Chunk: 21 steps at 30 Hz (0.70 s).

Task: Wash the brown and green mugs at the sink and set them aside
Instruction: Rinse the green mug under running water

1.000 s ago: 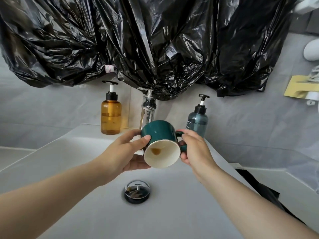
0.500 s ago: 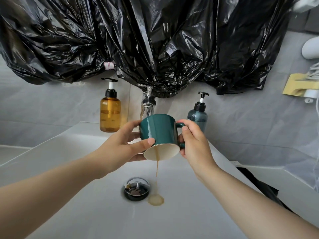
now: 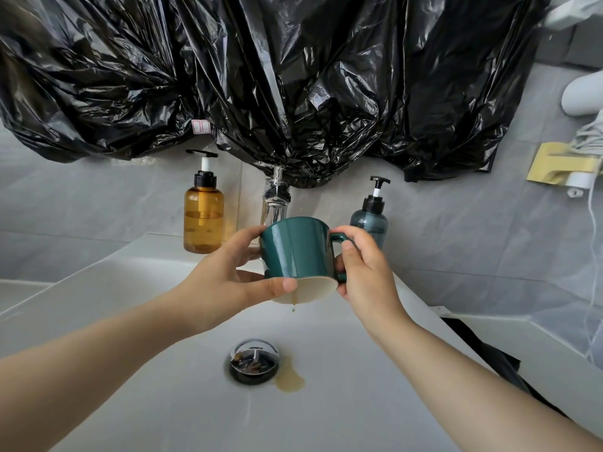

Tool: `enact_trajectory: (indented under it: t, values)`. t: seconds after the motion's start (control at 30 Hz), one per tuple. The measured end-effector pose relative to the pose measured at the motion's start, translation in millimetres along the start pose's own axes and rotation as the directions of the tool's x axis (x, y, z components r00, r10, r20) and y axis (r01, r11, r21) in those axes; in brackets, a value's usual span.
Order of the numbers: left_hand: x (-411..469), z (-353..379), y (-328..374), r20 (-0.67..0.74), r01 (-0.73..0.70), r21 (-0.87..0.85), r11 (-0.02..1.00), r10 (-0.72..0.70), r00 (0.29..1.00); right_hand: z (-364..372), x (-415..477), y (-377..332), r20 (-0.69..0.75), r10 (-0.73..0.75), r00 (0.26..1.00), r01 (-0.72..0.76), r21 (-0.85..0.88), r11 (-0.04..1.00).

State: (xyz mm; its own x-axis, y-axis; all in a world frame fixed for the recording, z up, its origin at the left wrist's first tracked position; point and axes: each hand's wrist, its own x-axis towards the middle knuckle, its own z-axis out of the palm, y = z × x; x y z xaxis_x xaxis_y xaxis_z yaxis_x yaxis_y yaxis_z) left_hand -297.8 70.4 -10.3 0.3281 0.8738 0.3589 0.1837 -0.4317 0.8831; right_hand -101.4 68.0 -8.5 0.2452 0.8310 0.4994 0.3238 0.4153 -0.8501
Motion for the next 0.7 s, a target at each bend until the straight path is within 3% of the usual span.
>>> enact_trajectory:
  t: [0.13, 0.23, 0.33, 0.43, 0.5, 0.53, 0.6, 0.7]
  values:
    - [-1.1, 0.4, 5.2, -0.022, 0.018, 0.045, 0.999, -0.017, 1.000, 0.6, -0.2, -0.2, 0.017, 0.043, 0.999, -0.044, 0.028, 0.999]
    - [-1.5, 0.6, 8.4, -0.020, 0.071, 0.056, 0.996, -0.070, 0.997, 0.6, 1.3, -2.7, 0.065, 0.223, 0.973, -0.232, 0.182, 0.956]
    - [-0.9, -2.2, 7.6, 0.043, 0.195, -0.044, 0.980, -0.194, 0.980, 1.7, 1.1, -5.3, 0.220, 0.497, 0.839, -0.543, 0.395, 0.741]
    - [-0.2, -6.6, 2.9, 0.069, 0.332, -0.101, 0.938, -0.326, 0.943, 2.0, 0.6, -3.2, 0.320, 0.611, 0.724, -0.684, 0.450, 0.574]
    - [1.1, -8.2, 1.3, 0.038, 0.392, -0.146, 0.908, -0.390, 0.920, 1.8, 0.9, -5.8, 0.378, 0.592, 0.712, -0.702, 0.370, 0.608]
    - [2.2, -9.0, 0.6, 0.019, 0.409, -0.170, 0.897, -0.411, 0.911, 1.3, 1.0, -7.1, 0.390, 0.563, 0.728, -0.677, 0.282, 0.680]
    - [4.6, -11.4, -0.4, -0.049, 0.444, -0.191, 0.876, -0.460, 0.887, 1.8, 1.1, -6.9, 0.349, 0.479, 0.805, -0.534, 0.077, 0.842]
    - [8.9, -15.6, -5.6, -0.122, 0.490, -0.200, 0.848, -0.518, 0.847, 2.8, 0.4, -4.3, 0.242, 0.369, 0.897, -0.372, -0.032, 0.928]
